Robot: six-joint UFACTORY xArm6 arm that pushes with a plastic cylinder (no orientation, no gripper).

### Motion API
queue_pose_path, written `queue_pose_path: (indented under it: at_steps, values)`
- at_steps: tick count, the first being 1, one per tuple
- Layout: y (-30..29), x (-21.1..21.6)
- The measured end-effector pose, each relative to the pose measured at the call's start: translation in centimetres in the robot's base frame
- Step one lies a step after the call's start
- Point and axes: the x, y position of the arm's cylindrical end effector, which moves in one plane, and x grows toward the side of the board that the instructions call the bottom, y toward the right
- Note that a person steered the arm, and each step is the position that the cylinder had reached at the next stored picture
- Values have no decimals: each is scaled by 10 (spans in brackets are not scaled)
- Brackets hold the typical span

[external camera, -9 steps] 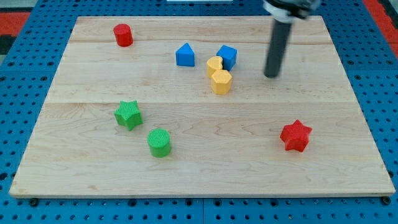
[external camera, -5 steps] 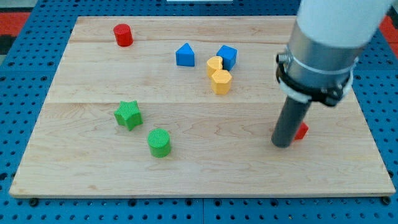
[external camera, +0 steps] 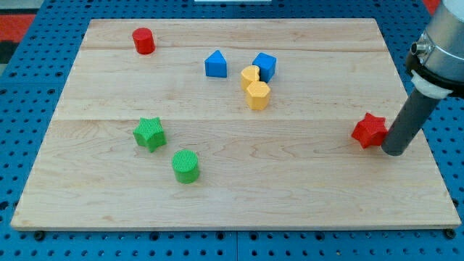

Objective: Move the red star to the top center of the board

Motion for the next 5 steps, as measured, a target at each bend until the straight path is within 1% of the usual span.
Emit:
queue_pose_path:
  at_steps: [1,2,3,4,5]
  values:
    - [-7,-33]
    - [-49,-63]
    - [-91,-44]
    - [-124,-39]
    - [-138,-41]
